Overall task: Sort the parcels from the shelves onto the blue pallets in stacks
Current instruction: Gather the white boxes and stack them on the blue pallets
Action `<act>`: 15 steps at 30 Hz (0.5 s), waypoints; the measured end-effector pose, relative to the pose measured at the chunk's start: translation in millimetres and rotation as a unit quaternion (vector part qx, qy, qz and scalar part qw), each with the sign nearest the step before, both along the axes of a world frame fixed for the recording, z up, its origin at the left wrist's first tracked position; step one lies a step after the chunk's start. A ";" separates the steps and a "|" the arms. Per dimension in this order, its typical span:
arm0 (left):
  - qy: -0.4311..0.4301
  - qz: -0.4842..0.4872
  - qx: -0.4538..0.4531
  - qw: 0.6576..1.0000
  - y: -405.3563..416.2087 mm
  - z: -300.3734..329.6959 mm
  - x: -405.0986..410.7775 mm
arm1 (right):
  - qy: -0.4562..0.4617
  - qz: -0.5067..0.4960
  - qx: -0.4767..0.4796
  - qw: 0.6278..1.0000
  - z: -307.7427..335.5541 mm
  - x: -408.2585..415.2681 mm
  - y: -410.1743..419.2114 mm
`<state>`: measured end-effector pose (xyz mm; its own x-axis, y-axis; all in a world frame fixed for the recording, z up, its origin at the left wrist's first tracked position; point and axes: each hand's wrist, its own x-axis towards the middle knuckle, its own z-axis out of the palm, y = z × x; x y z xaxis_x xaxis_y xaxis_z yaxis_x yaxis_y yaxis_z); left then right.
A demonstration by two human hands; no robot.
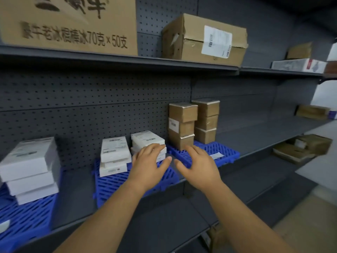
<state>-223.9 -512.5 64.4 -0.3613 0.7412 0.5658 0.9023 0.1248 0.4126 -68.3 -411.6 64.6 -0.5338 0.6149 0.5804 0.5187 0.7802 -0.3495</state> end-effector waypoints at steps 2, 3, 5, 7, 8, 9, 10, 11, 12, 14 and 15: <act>-0.002 -0.017 -0.007 1.000 30.2 -9.1 15.1 | -0.013 -0.019 -0.006 1.000 -10.2 17.1 23.9; -0.004 -0.025 -0.008 1.000 45.8 -13.6 21.3 | -0.020 -0.029 -0.009 0.999 -14.1 25.0 36.4; -0.007 -0.038 -0.010 0.999 77.2 -20.7 32.7 | -0.031 -0.047 -0.016 0.998 -19.4 39.6 62.8; -0.005 -0.050 -0.011 0.999 110.3 -25.0 42.3 | -0.036 -0.060 -0.021 0.997 -20.0 53.4 89.5; -0.005 -0.056 -0.013 0.998 127.0 -25.7 47.2 | -0.038 -0.064 -0.027 0.997 -19.2 59.6 103.7; -0.005 -0.061 -0.013 0.998 143.8 -25.1 51.7 | -0.040 -0.066 -0.035 0.996 -17.1 65.1 118.0; -0.006 -0.065 -0.012 0.998 160.5 -23.6 56.1 | -0.042 -0.069 -0.038 0.996 -14.3 69.9 132.4; -0.009 -0.069 -0.012 0.998 176.5 -21.4 60.4 | -0.044 -0.073 -0.036 0.996 -10.6 74.4 146.3; -0.011 -0.072 -0.009 0.997 191.4 -18.3 64.7 | -0.047 -0.077 -0.033 0.995 -6.6 78.4 159.8; -0.014 -0.086 0.001 0.996 220.1 -11.1 72.2 | -0.050 -0.085 -0.024 0.995 1.7 85.9 186.0; -0.017 -0.096 0.007 0.995 233.3 -7.6 75.7 | -0.049 -0.089 -0.022 0.995 5.0 89.3 198.0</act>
